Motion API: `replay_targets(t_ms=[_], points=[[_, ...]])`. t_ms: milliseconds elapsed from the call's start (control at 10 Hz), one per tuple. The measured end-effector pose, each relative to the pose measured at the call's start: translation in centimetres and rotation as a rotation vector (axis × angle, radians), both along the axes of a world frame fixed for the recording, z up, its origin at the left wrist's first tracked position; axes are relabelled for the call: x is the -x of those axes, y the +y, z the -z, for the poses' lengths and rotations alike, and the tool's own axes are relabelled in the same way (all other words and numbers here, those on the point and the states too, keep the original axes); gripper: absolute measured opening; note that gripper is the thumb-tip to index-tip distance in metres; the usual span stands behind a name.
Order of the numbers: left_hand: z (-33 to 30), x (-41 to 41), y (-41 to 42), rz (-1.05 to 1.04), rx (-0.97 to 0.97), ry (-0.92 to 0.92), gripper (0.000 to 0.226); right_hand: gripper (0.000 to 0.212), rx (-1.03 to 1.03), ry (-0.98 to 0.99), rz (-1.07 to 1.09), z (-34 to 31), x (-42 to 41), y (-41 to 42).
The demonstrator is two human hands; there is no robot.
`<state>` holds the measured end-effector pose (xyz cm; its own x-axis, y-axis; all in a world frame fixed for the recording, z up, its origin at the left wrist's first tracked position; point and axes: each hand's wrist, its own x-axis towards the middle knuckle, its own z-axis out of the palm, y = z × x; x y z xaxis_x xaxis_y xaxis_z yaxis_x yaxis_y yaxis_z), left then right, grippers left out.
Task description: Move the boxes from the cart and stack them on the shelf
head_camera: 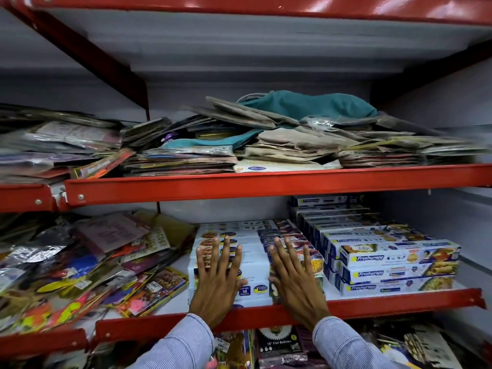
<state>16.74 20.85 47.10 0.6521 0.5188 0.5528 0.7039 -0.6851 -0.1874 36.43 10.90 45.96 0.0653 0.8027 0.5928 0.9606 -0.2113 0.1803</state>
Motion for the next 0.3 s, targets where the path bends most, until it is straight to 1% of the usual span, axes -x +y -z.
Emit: replay_targets(t_ms=[100,200,300], points=[[-0.4,0.3,-0.3,-0.034,-0.006,0.049,0.074,0.068,0.037,-0.015,0.019,-0.2,-0.1,0.0],[-0.4,0.5,-0.9,-0.043,-0.012,0.044,0.077,0.068,0.007,-0.026,-0.011,-0.3,0.1,-0.4],[-1.9,1.2,-2.2,-0.027,-0.049,-0.013,0.077,0.065,-0.066,-0.023,-0.043,-1.9,1.1,-1.3]])
